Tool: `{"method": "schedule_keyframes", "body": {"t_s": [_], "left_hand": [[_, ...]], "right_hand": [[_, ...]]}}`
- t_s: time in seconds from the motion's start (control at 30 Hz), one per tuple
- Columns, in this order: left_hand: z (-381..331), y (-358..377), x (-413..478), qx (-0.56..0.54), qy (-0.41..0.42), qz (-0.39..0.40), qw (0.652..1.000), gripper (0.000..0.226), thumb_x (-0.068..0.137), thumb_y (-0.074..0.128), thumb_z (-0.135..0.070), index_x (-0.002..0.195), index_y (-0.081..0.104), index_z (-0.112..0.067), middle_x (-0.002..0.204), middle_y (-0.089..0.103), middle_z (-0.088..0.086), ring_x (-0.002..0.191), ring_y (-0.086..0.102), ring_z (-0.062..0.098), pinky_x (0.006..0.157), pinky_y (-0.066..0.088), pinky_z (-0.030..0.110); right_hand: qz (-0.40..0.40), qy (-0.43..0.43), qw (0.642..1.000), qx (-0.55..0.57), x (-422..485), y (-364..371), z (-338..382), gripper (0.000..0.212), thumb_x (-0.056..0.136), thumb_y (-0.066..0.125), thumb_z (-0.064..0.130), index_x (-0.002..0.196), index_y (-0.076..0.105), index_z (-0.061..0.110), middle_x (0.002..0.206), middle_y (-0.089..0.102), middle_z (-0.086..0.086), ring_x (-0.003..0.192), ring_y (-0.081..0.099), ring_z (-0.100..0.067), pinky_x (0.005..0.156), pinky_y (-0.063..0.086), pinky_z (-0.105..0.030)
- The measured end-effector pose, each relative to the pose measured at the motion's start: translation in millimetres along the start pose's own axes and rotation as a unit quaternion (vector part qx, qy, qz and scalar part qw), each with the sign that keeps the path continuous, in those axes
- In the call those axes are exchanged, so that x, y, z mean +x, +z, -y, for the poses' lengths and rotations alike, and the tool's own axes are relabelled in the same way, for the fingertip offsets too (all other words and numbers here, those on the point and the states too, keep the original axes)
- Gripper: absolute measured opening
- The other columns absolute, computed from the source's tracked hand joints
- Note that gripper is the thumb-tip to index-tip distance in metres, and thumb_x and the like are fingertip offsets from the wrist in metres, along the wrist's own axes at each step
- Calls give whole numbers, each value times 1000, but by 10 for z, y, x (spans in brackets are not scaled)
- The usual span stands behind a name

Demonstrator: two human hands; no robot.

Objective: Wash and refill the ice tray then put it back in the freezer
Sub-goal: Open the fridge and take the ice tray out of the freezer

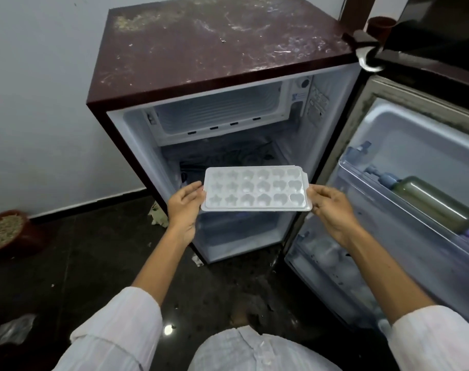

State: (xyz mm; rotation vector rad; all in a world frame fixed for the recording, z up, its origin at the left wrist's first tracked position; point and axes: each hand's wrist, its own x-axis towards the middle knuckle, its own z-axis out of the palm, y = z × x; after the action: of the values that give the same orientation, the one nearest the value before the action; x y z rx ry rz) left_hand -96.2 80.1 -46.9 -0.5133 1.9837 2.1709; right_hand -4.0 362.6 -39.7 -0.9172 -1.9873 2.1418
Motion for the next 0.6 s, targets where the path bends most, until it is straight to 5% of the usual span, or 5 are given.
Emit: {"method": "schedule_keyframes", "body": {"t_s": [0.13, 0.4, 0.6], "left_hand": [[85, -36, -336, -9, -17, 54, 998, 33, 89, 68, -2, 122, 64, -6, 110, 72, 6, 94, 70, 14, 71, 59, 21], [286, 74, -901, 38, -56, 175, 982, 39, 91, 65, -4, 130, 60, -6, 122, 69, 11, 109, 68, 22, 73, 59, 24], [397, 368, -1169, 103, -66, 267, 956, 32, 92, 63, -4, 124, 63, -9, 115, 71, 7, 100, 70, 17, 68, 59, 23]], "right_hand": [[4, -5, 1000, 13, -331, -282, -63, 8, 96, 61, 13, 97, 69, 14, 97, 75, -5, 96, 69, -22, 95, 53, -40], [-60, 7, 997, 50, -1084, -877, -415, 15, 96, 60, 11, 108, 67, 8, 103, 74, -9, 92, 70, -18, 79, 56, -26], [-139, 32, 987, 79, -1627, -1291, -790, 10, 94, 62, 14, 100, 70, 12, 100, 76, -8, 95, 70, -24, 91, 54, -41]]}}
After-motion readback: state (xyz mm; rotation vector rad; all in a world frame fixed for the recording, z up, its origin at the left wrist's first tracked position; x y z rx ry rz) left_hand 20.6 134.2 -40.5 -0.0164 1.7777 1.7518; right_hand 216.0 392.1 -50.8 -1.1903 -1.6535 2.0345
